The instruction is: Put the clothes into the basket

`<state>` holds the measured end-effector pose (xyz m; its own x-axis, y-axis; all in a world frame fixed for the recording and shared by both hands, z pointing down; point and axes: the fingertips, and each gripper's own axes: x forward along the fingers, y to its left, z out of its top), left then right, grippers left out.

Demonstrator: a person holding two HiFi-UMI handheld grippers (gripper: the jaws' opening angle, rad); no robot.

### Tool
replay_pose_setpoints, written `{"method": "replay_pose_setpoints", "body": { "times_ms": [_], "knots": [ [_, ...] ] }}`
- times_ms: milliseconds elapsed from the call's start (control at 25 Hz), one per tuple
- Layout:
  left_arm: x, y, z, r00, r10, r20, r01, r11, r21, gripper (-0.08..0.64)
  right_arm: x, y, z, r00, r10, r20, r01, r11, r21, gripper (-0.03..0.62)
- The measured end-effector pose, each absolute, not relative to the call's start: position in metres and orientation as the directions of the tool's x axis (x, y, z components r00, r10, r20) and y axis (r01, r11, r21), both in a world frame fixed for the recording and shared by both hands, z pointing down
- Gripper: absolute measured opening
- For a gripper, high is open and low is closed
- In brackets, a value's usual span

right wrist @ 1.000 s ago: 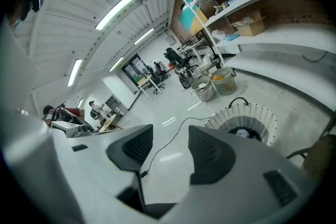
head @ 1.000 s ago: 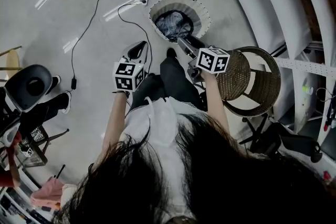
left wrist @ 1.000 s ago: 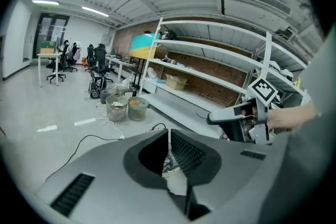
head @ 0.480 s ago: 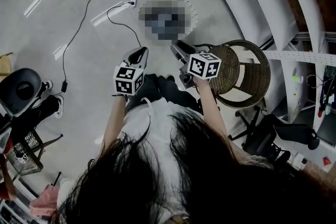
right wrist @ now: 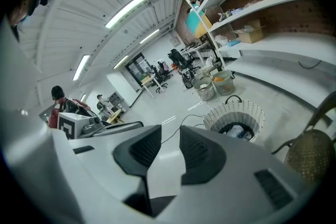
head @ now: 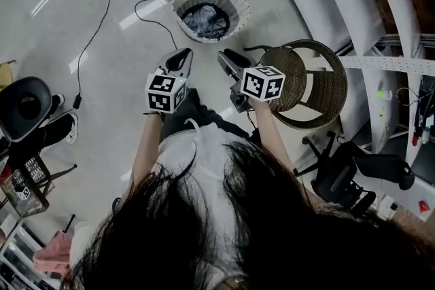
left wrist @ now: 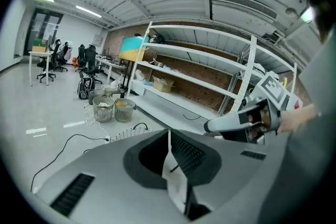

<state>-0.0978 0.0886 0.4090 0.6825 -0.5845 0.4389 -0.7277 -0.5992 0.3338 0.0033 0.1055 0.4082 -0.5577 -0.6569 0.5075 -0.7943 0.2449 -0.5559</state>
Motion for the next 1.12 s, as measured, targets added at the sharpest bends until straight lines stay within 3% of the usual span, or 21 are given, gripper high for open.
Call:
{"method": "replay_pose_setpoints", "body": {
  "times_ms": [1120],
  "knots": [
    [-0.021, 0.258, 0.379, 0.648, -0.628, 0.431, -0.752, -0.615, 0.236, 0.025, 0.041, 0.268, 0.383, -0.662, -0.625, 0.415, -0.733, 0.424, -0.531, 0.061]
  ]
}}
